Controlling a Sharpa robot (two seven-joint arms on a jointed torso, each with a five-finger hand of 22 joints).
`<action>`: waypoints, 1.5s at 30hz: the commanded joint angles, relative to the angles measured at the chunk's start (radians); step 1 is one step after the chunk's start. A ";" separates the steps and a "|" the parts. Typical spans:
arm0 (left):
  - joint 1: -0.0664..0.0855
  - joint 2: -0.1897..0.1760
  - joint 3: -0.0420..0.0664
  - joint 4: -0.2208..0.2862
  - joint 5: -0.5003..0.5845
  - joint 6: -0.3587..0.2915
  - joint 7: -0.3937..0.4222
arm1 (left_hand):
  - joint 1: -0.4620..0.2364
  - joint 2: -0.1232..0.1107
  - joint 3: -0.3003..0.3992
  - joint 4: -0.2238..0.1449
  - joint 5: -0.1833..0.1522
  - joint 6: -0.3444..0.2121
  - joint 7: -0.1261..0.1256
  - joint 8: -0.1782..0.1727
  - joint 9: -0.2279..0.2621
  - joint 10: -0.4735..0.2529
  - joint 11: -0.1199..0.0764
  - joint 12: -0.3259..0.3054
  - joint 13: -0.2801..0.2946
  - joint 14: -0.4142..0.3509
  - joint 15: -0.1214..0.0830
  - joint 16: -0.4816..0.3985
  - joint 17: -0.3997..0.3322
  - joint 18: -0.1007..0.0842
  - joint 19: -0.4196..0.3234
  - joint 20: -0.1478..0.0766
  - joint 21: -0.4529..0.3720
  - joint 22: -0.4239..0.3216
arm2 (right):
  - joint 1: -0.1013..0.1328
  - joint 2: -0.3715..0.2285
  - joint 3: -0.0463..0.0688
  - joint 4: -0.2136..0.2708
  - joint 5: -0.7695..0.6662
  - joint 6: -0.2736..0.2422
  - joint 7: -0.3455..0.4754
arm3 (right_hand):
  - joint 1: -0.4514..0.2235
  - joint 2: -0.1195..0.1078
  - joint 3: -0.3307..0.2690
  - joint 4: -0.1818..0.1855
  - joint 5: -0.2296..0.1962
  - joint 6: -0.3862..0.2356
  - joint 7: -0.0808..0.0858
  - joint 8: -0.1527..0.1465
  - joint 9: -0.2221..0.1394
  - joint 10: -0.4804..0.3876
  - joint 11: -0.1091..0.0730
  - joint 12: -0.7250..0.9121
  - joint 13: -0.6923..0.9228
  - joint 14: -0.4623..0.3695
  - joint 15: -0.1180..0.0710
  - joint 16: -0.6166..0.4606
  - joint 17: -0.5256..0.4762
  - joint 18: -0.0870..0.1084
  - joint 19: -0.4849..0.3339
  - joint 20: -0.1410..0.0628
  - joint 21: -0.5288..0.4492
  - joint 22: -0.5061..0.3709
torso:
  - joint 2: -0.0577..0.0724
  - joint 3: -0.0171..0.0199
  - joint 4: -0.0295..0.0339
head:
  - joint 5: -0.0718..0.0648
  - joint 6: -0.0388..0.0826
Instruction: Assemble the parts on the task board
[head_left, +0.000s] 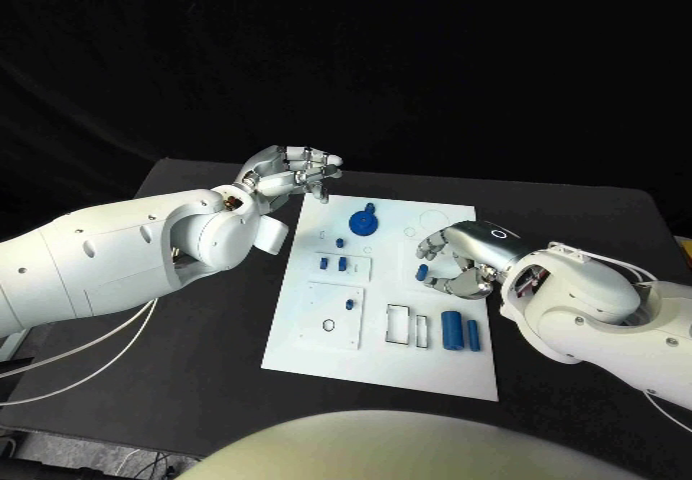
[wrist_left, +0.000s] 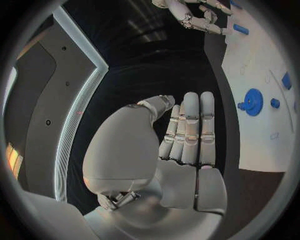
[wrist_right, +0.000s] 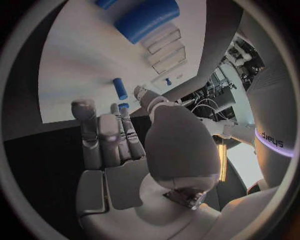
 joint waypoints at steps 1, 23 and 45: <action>0.001 0.002 0.000 0.002 -0.003 0.020 0.011 | -0.007 0.002 -0.001 -0.005 0.004 -0.009 0.011 -0.004 -0.001 -0.005 0.000 -0.003 -0.001 -0.007 0.000 -0.006 -0.001 0.006 -0.002 0.005 -0.006 -0.002 | 0.000 0.006 0.000 -0.011 0.011 0.060 -0.006 | 0.014 0.001 -0.007 0.002 0.005 -0.001 -0.002 -0.002 0.002 -0.008 0.002 0.000 -0.002 -0.005 -0.001 -0.007 -0.003 0.020 -0.006 0.001 -0.008 -0.004 | 0.000 0.0004 0.0016 | -0.003 0.000; 0.001 -0.001 -0.001 0.004 -0.005 0.021 0.009 | -0.007 0.003 -0.001 -0.005 0.004 -0.010 0.011 -0.004 -0.001 -0.005 0.000 -0.003 -0.001 -0.008 0.000 -0.006 -0.001 0.006 -0.003 0.005 -0.006 -0.002 | -0.016 0.071 -0.005 -0.078 0.008 0.057 -0.004 | 0.077 0.065 0.132 0.045 -0.113 0.084 0.026 0.009 -0.024 0.169 -0.028 0.026 -0.053 0.067 -0.027 0.071 0.109 -0.012 0.106 -0.025 0.160 0.085 | 0.000 -0.0007 0.0024 | 0.001 0.000; 0.001 -0.003 -0.001 0.004 -0.005 0.019 0.006 | -0.007 0.006 0.000 -0.005 0.004 -0.010 0.012 -0.005 -0.001 -0.007 0.000 -0.003 -0.002 -0.008 0.001 -0.006 -0.001 0.006 -0.003 0.005 -0.006 -0.002 | -0.024 0.081 -0.005 -0.088 -0.026 -0.007 -0.009 | 0.123 0.089 0.225 -0.021 -0.120 0.169 0.016 0.059 -0.002 0.298 -0.049 -0.020 -0.045 0.085 -0.046 0.100 0.157 -0.034 0.156 -0.041 0.283 0.160 | -0.001 -0.0007 0.0019 | 0.000 0.000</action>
